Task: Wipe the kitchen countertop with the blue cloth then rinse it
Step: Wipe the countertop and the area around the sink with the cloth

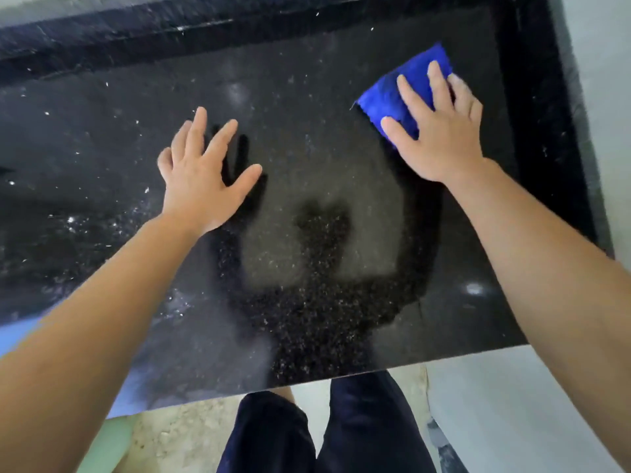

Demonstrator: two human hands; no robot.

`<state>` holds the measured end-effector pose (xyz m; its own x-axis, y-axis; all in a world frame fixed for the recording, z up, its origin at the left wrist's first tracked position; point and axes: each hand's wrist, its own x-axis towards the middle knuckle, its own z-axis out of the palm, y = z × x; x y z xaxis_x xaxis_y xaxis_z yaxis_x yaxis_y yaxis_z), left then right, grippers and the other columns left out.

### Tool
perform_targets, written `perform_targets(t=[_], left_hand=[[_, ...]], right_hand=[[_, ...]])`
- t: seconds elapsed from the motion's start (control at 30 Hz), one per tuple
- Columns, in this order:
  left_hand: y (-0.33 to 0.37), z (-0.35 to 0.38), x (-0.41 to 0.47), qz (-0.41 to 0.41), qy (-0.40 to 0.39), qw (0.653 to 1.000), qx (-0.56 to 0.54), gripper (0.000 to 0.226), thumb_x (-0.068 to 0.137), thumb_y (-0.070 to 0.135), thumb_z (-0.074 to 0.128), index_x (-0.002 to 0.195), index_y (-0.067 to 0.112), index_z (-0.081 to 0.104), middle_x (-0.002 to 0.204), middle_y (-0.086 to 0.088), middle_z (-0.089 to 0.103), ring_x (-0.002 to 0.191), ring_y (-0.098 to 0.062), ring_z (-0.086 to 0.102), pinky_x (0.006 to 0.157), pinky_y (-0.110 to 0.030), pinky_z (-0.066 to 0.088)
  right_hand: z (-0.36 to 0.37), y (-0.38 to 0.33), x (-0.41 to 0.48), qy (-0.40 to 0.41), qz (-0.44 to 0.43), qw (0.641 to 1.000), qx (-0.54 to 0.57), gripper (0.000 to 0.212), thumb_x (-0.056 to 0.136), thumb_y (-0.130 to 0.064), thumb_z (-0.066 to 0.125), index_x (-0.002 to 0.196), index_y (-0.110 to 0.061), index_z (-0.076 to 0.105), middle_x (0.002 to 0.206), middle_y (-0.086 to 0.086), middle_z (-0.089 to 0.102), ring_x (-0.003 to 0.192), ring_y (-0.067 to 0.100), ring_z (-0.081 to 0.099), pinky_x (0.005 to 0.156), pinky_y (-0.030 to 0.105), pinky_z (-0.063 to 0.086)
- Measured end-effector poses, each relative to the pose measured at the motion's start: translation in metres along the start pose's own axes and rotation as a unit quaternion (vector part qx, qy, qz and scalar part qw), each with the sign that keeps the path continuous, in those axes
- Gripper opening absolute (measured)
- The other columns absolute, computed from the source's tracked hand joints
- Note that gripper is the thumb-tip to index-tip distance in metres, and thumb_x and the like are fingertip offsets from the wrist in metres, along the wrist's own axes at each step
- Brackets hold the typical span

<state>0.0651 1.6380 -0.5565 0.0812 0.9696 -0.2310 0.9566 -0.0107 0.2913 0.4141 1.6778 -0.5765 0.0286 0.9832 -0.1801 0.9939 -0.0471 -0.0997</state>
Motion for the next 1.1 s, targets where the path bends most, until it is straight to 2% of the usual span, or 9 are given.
perform_targets(t=[0.23,0.4,0.5,0.57,0.63,0.73,0.9,0.97,1.1], left_hand=[[0.012,0.02,0.01,-0.045,-0.057,0.997,0.014,0.072,0.09,0.072,0.042,0.153,0.044,0.022,0.167,0.005,-0.005,0.153,-0.022,-0.006,0.12,-0.053,-0.004],[0.015,0.015,0.01,-0.067,-0.073,0.995,0.013,0.074,0.087,0.075,0.04,0.153,0.047,0.021,0.167,0.009,-0.006,0.153,-0.018,-0.008,0.121,-0.05,-0.005],[0.016,0.011,0.01,-0.078,-0.083,0.993,0.006,0.076,0.085,0.077,0.04,0.152,0.048,0.02,0.166,0.011,-0.008,0.152,-0.016,-0.009,0.122,-0.049,-0.005],[0.016,0.009,0.011,-0.082,-0.094,0.992,0.009,0.076,0.084,0.078,0.038,0.152,0.049,0.019,0.166,0.012,-0.009,0.152,-0.015,-0.01,0.122,-0.049,-0.005],[0.016,0.009,0.012,-0.082,-0.104,0.991,0.016,0.075,0.085,0.077,0.037,0.152,0.049,0.017,0.165,0.013,-0.012,0.152,-0.014,-0.013,0.122,-0.049,-0.006],[0.018,0.008,0.014,-0.083,-0.105,0.991,0.013,0.074,0.086,0.076,0.039,0.152,0.049,0.018,0.165,0.014,-0.013,0.151,-0.013,-0.014,0.121,-0.048,-0.007],[0.017,0.007,0.014,-0.088,-0.113,0.99,0.013,0.074,0.087,0.075,0.039,0.153,0.048,0.017,0.164,0.014,-0.016,0.151,-0.012,-0.016,0.121,-0.048,-0.008],[0.017,0.008,0.013,-0.087,-0.117,0.989,0.021,0.074,0.088,0.075,0.038,0.153,0.049,0.015,0.164,0.014,-0.017,0.151,-0.012,-0.017,0.121,-0.048,-0.008],[0.017,0.007,0.012,-0.086,-0.109,0.99,0.027,0.074,0.088,0.075,0.037,0.154,0.048,0.014,0.165,0.013,-0.016,0.151,-0.012,-0.016,0.121,-0.048,-0.007]], right_hand=[[-0.005,-0.043,0.096,0.071,0.14,0.988,0.009,0.073,0.093,-0.067,0.022,0.157,-0.032,0.022,0.165,0.016,0.015,0.147,0.043,0.017,0.119,0.055,0.011],[0.006,-0.126,0.077,0.037,-0.071,0.997,-0.006,0.071,0.093,-0.065,0.031,0.155,-0.031,0.031,0.162,0.016,0.024,0.142,0.043,0.027,0.113,0.054,0.019],[0.009,-0.11,0.06,0.058,-0.181,0.982,-0.013,0.068,0.09,-0.066,0.04,0.147,-0.03,0.047,0.154,0.015,0.04,0.131,0.041,0.043,0.103,0.05,0.031],[0.007,-0.069,0.057,0.099,-0.19,0.977,-0.014,0.065,0.088,-0.068,0.046,0.14,-0.03,0.055,0.147,0.012,0.049,0.12,0.04,0.051,0.092,0.045,0.038],[0.003,-0.02,0.058,0.132,-0.108,0.985,-0.03,0.066,0.089,-0.071,0.043,0.139,-0.03,0.056,0.143,0.012,0.051,0.114,0.041,0.052,0.087,0.044,0.038],[-0.013,0.026,0.08,0.141,0.064,0.987,-0.044,0.074,0.089,-0.077,0.033,0.146,-0.032,0.048,0.146,0.016,0.046,0.119,0.043,0.047,0.095,0.045,0.035],[-0.018,-0.023,0.134,0.088,0.234,0.968,0.007,0.079,0.091,-0.069,0.029,0.155,-0.022,0.031,0.153,0.022,0.031,0.133,0.045,0.033,0.105,0.052,0.027],[-0.015,-0.053,0.13,0.075,0.19,0.979,0.006,0.078,0.091,-0.066,0.03,0.154,-0.019,0.033,0.15,0.022,0.035,0.132,0.044,0.035,0.104,0.052,0.028],[-0.005,-0.055,0.093,0.097,-0.06,0.993,-0.009,0.07,0.088,-0.067,0.041,0.143,-0.025,0.051,0.14,0.016,0.05,0.118,0.041,0.048,0.093,0.046,0.034]])
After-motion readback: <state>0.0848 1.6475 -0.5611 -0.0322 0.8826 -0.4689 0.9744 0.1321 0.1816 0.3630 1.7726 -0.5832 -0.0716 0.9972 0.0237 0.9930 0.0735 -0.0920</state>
